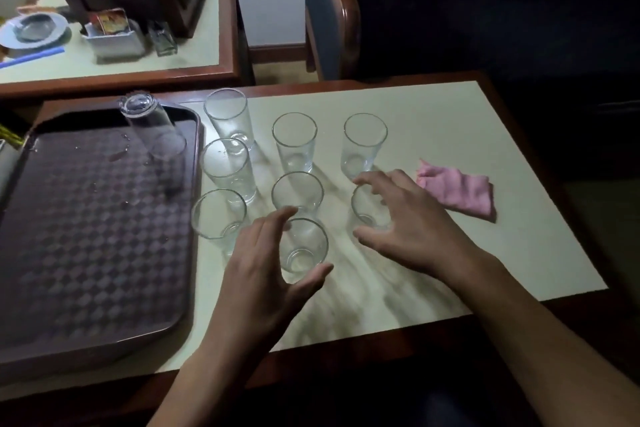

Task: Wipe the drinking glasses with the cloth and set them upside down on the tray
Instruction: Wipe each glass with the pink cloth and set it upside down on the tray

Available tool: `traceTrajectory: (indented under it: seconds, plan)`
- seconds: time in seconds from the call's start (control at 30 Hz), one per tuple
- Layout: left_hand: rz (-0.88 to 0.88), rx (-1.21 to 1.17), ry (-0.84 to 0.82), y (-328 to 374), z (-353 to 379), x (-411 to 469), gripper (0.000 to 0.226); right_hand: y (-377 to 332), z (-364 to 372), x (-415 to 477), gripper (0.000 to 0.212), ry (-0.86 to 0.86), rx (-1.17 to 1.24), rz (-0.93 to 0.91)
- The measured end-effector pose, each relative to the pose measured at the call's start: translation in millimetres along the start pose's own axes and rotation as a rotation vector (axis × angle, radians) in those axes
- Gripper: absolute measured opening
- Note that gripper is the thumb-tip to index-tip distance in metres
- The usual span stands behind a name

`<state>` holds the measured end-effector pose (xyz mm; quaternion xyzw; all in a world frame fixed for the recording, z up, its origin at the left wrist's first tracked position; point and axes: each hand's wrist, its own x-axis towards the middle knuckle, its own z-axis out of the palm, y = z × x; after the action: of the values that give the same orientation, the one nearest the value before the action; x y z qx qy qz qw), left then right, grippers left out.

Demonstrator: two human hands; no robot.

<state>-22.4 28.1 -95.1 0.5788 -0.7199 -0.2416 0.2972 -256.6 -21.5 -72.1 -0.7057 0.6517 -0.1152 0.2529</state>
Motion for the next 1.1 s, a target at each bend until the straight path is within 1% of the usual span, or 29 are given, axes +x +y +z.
traceTrajectory:
  seconds: [0.17, 0.23, 0.3, 0.33, 0.37, 0.43, 0.47, 0.5, 0.57, 0.6, 0.67, 0.7, 0.77, 0.83, 0.9, 0.93, 0.97, 1.0, 1.03, 1.1]
  plan:
    - [0.062, 0.005, 0.192, 3.5, 11.1, -19.1, 0.086, -0.5, -5.2, -23.8, 0.071, 0.049, -0.015, -0.059]
    - [0.102, 0.039, 0.29, 14.9, 9.0, -35.9, 0.084, -6.3, -9.4, -47.7, 0.074, 0.087, 0.017, -0.067]
    - [0.131, 0.014, 0.362, 34.3, 7.0, -53.6, 0.082, -13.4, -20.0, -74.4, 0.075, 0.134, 0.068, -0.07]
    - [0.144, -0.013, 0.357, 46.0, 7.5, -60.9, 0.083, -17.2, -28.1, -87.0, 0.074, 0.152, 0.085, -0.063]
    - [0.154, -0.045, 0.319, 58.3, 9.0, -66.5, 0.086, -21.7, -37.5, -100.4, 0.071, 0.155, 0.1, -0.045]
    - [0.123, -0.133, 0.182, 82.2, 12.8, -71.9, 0.095, -26.6, -53.0, -120.1, 0.068, 0.137, 0.169, -0.049]
    - [0.086, -0.186, 0.101, 92.8, 13.9, -71.4, 0.097, -28.3, -58.6, -127.9, 0.067, 0.118, 0.239, -0.083]
    - [0.062, -0.224, 0.041, 100.5, 15.3, -69.6, 0.094, -32.4, -63.4, -136.1, 0.067, 0.095, 0.324, -0.119]
    - [0.041, -0.278, 0.009, 109.1, 17.7, -64.3, 0.074, -32.7, -69.6, -144.3, 0.068, 0.033, 0.471, -0.182]
    - [0.012, -0.321, 0.013, 111.4, 17.5, -61.7, 0.066, -26.5, -71.2, -142.2, 0.068, -0.001, 0.538, -0.182]
    - [-0.064, -0.4, 0.01, 113.8, 15.4, -59.0, 0.061, -1.4, -66.1, -122.4, 0.063, -0.026, 0.659, -0.129]
    - [-0.094, -0.421, 0.004, 115.0, 13.9, -58.3, 0.06, 14.4, -62.4, -107.9, 0.06, 0.011, 0.63, -0.069]
    - [-0.154, -0.455, 0.0, 113.5, 11.6, -57.5, 0.061, 52.1, -49.9, -70.3, 0.059, 0.128, 0.38, 0.084]
    - [-0.21, -0.503, 0.003, 112.0, 8.8, -55.6, 0.06, 88.4, -34.6, -36.6, 0.054, 0.155, 0.122, 0.195]
    - [-0.259, -0.564, 0.006, 112.1, 6.0, -53.6, 0.058, 117.1, -21.4, -16.4, 0.035, 0.147, -0.082, 0.222]
    - [-0.282, -0.597, 0.013, 112.2, 4.9, -52.4, 0.058, 126.3, -16.9, -13.5, 0.035, 0.13, -0.149, 0.2]
    - [-0.303, -0.635, 0.024, 112.7, 3.9, -51.5, 0.059, 129.3, -16.1, -14.8, 0.042, 0.124, -0.207, 0.139]
    - [-0.324, -0.668, 0.036, 112.6, 2.9, -50.5, 0.059, 130.1, -15.4, -15.4, 0.049, 0.131, -0.204, 0.108]
    - [-0.336, -0.687, 0.047, 112.4, 1.4, -49.8, 0.059, 127.3, -15.1, -17.2, 0.048, 0.132, -0.176, 0.088]
    - [-0.332, -0.699, 0.061, 112.5, -1.5, -48.2, 0.057, 124.0, -15.5, -19.5, 0.028, 0.191, -0.013, 0.094]
